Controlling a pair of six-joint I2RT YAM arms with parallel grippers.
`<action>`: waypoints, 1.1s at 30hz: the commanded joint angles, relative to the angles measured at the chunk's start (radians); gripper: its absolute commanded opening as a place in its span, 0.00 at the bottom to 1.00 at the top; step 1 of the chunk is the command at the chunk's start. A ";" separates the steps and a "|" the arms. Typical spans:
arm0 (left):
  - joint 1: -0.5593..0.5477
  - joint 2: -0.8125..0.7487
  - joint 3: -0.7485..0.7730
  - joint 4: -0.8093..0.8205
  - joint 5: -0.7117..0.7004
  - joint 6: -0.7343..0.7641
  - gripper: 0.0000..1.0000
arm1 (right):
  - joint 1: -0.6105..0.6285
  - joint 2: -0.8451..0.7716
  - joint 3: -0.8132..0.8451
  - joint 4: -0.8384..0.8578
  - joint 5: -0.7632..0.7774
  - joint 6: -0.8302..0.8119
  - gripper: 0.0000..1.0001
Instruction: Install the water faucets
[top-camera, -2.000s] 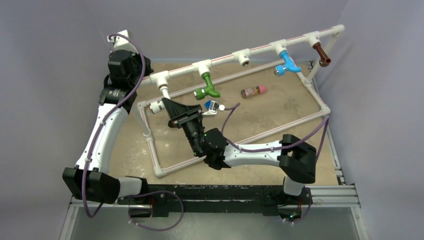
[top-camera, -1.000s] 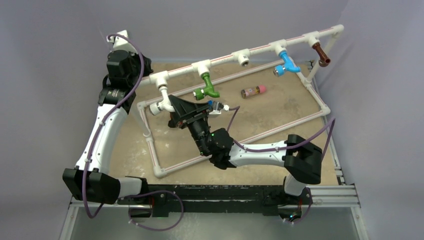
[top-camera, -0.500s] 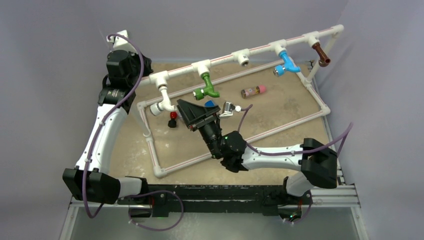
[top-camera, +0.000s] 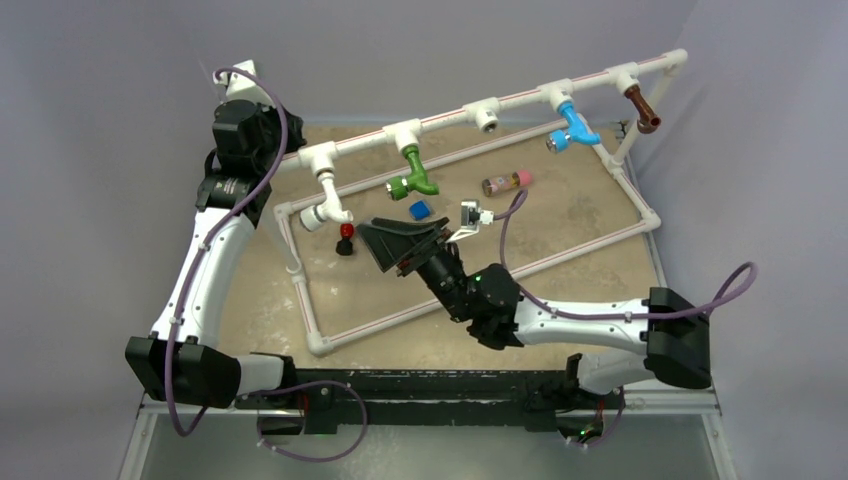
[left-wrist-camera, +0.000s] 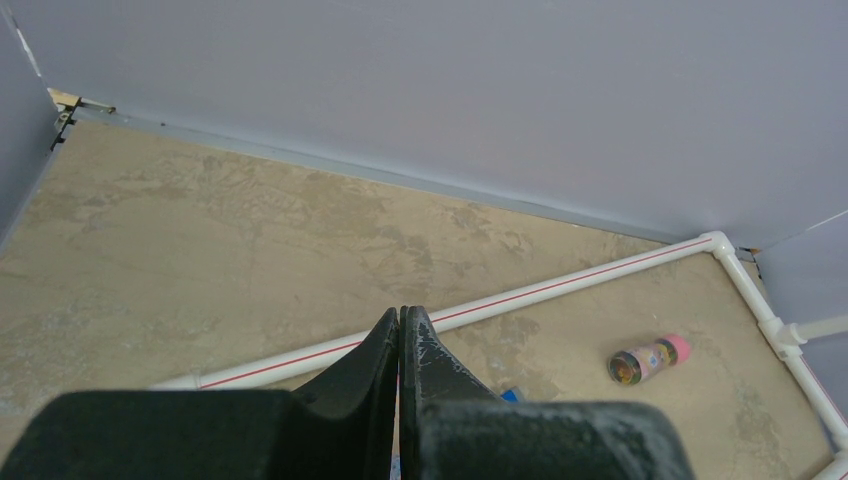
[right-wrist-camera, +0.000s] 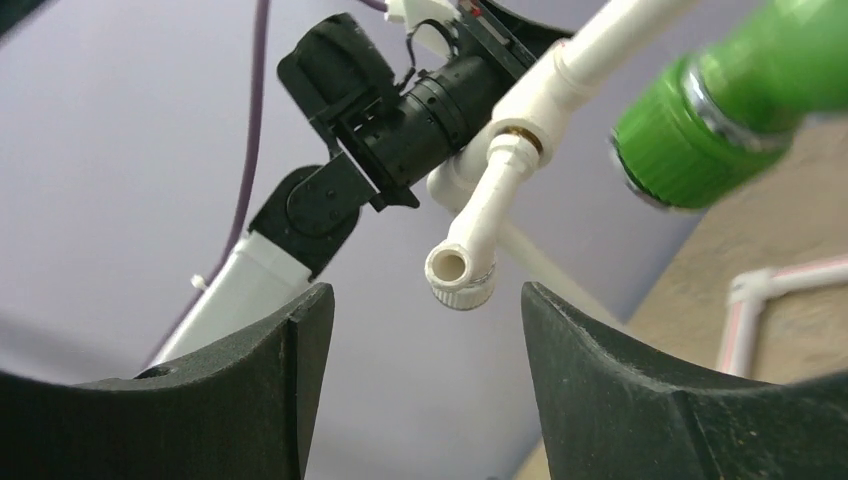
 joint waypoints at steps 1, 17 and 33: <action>0.032 0.033 -0.057 -0.146 -0.010 0.000 0.00 | -0.004 -0.080 0.031 -0.073 -0.100 -0.358 0.71; 0.036 0.034 -0.057 -0.147 0.003 -0.002 0.00 | 0.029 -0.125 0.306 -0.637 -0.260 -1.483 0.76; 0.043 0.039 -0.056 -0.150 0.011 -0.005 0.00 | 0.113 0.037 0.350 -0.569 -0.057 -2.339 0.79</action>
